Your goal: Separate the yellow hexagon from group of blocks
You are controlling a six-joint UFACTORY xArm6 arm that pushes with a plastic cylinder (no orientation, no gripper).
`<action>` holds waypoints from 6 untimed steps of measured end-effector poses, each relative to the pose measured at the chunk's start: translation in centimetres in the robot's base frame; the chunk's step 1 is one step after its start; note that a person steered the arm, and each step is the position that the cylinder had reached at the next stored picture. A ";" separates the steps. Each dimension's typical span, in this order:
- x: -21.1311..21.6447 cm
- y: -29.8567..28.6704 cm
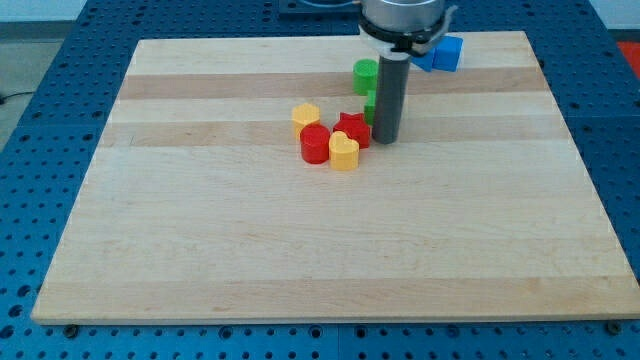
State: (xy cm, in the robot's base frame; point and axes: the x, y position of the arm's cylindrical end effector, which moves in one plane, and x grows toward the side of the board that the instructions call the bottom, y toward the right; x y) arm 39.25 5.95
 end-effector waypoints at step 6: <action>-0.3 -14.6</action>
State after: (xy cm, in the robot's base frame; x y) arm 38.96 -8.66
